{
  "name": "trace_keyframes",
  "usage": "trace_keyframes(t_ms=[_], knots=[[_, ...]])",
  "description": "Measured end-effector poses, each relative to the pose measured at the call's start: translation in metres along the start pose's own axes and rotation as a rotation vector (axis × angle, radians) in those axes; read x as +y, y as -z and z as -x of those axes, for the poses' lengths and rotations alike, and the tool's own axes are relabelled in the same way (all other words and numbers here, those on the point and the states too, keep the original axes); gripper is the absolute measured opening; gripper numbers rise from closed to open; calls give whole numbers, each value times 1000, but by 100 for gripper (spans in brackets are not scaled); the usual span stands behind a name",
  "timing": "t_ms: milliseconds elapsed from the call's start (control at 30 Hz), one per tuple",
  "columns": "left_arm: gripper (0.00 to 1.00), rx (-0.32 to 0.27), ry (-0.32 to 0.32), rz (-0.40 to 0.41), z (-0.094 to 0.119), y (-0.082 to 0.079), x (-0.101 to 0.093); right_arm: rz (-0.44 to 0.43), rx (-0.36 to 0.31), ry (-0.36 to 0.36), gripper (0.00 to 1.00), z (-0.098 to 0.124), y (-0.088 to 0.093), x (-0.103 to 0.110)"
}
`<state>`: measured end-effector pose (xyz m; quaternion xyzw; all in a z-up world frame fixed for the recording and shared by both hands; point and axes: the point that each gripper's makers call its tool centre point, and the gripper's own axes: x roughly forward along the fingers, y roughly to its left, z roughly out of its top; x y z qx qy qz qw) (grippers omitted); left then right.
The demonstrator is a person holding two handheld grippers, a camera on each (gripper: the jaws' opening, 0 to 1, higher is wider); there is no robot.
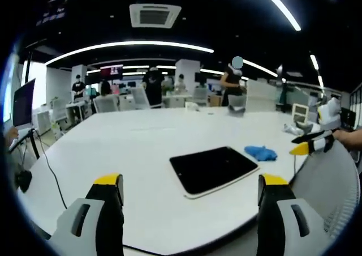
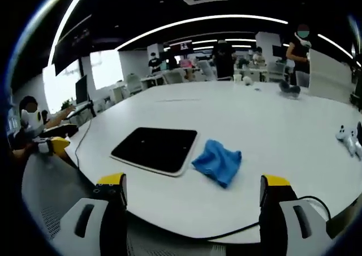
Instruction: Wipe the mirror surface with the cleaning cloth until all visible marks leave the cleaned area.
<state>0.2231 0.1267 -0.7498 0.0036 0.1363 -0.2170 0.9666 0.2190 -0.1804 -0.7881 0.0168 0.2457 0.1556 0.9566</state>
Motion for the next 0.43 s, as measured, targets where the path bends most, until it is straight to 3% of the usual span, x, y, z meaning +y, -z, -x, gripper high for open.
trace_keyframes(t_ms=[433], knots=[[98,32,12,11,-1,5,-2,-6,-23,-21,95,0,-3,5]])
